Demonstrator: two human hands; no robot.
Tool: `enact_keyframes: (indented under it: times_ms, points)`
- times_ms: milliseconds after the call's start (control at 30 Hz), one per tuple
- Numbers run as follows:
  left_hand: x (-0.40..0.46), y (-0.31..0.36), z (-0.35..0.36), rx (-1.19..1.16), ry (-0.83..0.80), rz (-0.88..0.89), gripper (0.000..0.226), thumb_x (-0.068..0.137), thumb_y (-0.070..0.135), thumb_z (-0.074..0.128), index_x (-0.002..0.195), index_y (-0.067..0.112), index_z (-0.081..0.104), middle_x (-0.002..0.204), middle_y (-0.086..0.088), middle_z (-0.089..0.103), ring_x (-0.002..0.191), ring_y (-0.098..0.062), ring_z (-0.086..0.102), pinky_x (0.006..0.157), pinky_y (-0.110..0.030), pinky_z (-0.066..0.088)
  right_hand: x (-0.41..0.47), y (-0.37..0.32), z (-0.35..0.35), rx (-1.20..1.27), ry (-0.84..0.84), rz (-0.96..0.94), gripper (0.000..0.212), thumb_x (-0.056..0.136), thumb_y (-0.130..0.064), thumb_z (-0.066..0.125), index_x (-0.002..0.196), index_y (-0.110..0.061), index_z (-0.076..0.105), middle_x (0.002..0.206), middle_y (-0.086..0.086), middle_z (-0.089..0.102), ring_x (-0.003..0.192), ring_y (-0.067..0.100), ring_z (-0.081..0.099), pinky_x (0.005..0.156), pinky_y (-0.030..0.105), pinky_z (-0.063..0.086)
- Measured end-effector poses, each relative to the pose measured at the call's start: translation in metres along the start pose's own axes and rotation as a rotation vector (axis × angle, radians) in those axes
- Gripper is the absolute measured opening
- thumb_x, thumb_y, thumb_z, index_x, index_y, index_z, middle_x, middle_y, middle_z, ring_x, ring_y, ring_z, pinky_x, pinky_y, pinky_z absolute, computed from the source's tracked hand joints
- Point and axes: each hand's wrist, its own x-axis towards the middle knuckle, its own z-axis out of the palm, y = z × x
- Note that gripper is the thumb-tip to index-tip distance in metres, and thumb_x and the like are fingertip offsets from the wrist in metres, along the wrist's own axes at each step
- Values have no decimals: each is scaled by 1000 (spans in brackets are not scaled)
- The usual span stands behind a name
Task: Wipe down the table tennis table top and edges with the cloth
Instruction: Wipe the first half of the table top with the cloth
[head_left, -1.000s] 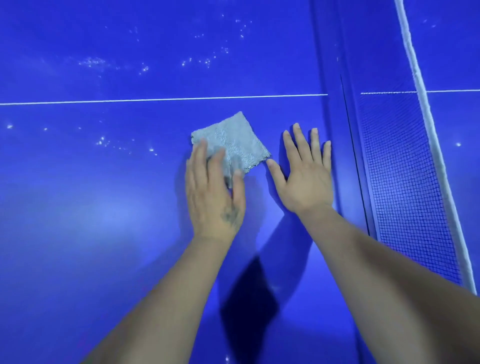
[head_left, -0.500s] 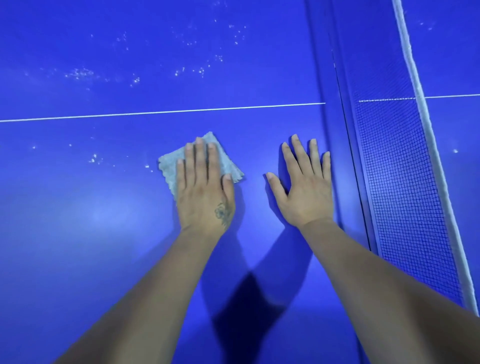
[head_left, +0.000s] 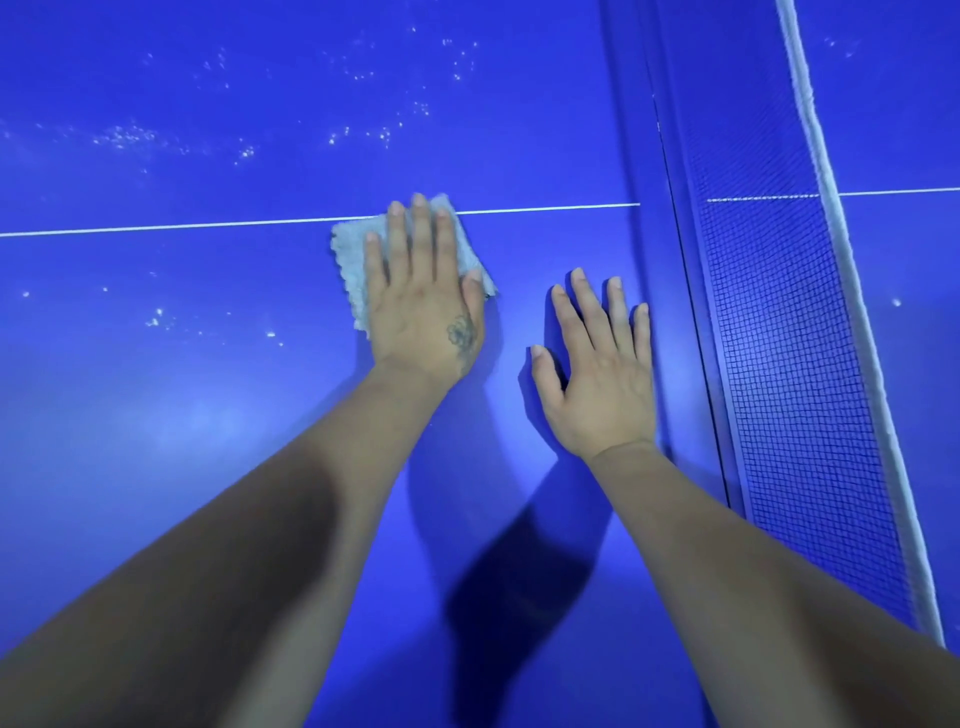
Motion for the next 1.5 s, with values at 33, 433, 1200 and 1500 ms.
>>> enact_keyframes:
  times_ms: [33, 433, 1200, 1500]
  points:
    - [-8, 7, 0, -6, 3, 47, 71, 109, 43, 14, 170, 8, 11, 179, -13, 8, 165, -34, 2, 132, -57, 6, 0, 0, 0, 2, 5, 2, 65, 107, -47, 39, 167, -22, 36, 178, -3, 23, 166, 32, 12, 132, 61, 10]
    - [-91, -42, -9, -34, -1, 55, 58, 116, 38, 22, 170, 18, 20, 179, -4, 14, 166, -27, 7, 133, -54, 6, 0, -1, -1, 15, -4, 13, 63, 107, -40, 37, 167, -22, 36, 178, -3, 22, 166, 32, 11, 132, 60, 11]
    - [-143, -23, -10, -42, -24, 123, 60, 115, 39, 28, 171, 19, 19, 179, -3, 14, 166, -26, 5, 132, -56, 11, 0, -4, -3, 11, 17, 14, 60, 107, -36, 33, 164, -20, 41, 176, -3, 26, 165, 33, 15, 132, 59, 11]
    - [-92, -70, -13, -14, 8, -88, 63, 112, 45, 21, 171, 23, 15, 179, -6, 13, 165, -32, 7, 133, -56, 7, 0, -4, -3, 13, 14, 20, 60, 108, -38, 32, 165, -20, 39, 177, -2, 26, 165, 33, 15, 132, 59, 10]
